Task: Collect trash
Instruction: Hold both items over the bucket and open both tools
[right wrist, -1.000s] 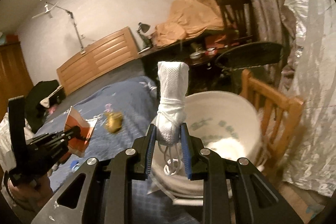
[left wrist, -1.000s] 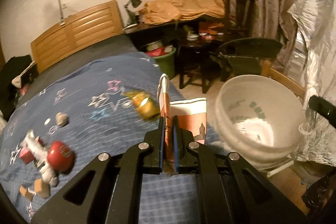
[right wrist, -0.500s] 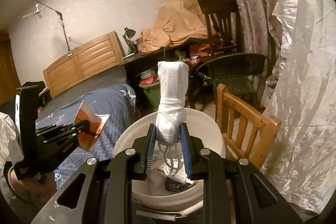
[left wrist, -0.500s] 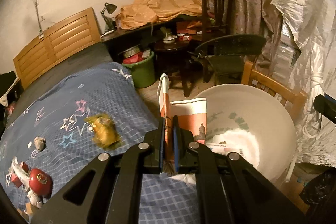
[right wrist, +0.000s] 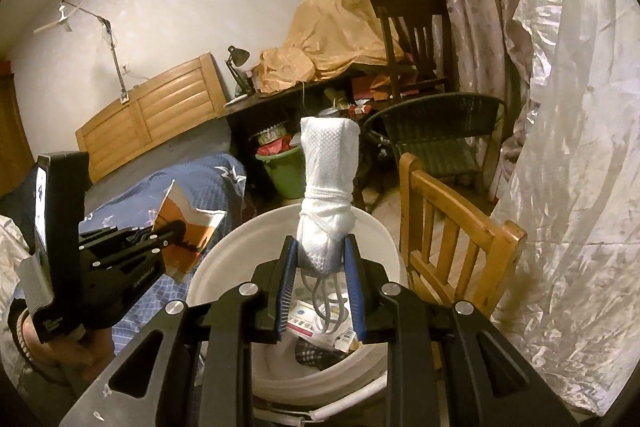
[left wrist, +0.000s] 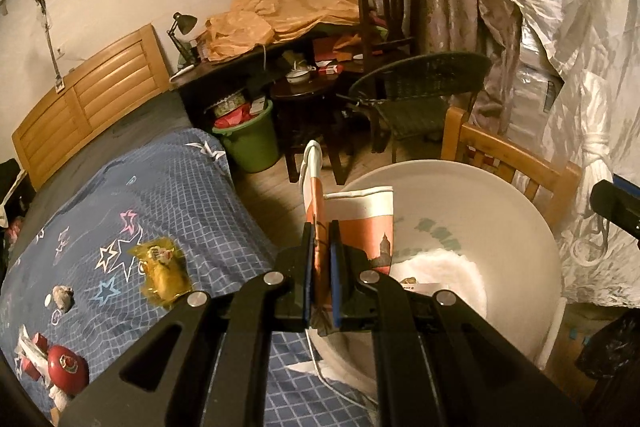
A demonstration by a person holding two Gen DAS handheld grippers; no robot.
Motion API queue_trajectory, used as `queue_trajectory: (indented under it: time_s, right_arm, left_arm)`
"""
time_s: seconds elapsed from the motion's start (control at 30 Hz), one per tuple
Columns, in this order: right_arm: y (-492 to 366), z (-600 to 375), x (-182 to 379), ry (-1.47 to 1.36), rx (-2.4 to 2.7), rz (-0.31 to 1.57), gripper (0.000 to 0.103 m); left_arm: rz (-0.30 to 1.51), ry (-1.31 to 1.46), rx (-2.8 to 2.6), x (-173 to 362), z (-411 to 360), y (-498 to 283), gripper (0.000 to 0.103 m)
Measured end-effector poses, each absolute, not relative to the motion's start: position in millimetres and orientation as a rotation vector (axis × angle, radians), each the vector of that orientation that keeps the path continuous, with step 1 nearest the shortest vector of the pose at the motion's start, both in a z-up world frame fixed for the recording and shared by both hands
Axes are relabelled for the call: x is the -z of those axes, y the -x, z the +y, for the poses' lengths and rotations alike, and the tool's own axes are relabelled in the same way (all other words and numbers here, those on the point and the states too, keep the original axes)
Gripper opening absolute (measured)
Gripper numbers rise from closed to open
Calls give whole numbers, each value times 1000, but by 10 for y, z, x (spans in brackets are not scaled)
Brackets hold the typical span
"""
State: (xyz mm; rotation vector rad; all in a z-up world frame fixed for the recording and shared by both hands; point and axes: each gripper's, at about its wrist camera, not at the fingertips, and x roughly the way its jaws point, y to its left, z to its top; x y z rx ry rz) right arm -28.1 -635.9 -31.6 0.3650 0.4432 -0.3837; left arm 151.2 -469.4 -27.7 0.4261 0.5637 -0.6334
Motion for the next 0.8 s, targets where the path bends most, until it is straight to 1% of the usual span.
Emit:
queue_trajectory:
  time_s: [0.7, 0.77, 0.8]
  right_arm:
    - [34, -6523, 490, -403, 337, 506, 25]
    - [-55, -6524, 513, -388, 319, 530, 26]
    - [-120, -6524, 536, -376, 316, 551, 28]
  left_arm:
    - [627, -430, 662, 491, -4891, -1676, 6]
    - [645, -416, 663, 522, -4907, -1719, 7]
    - [662, -409, 667, 538, -4914, -1746, 11]
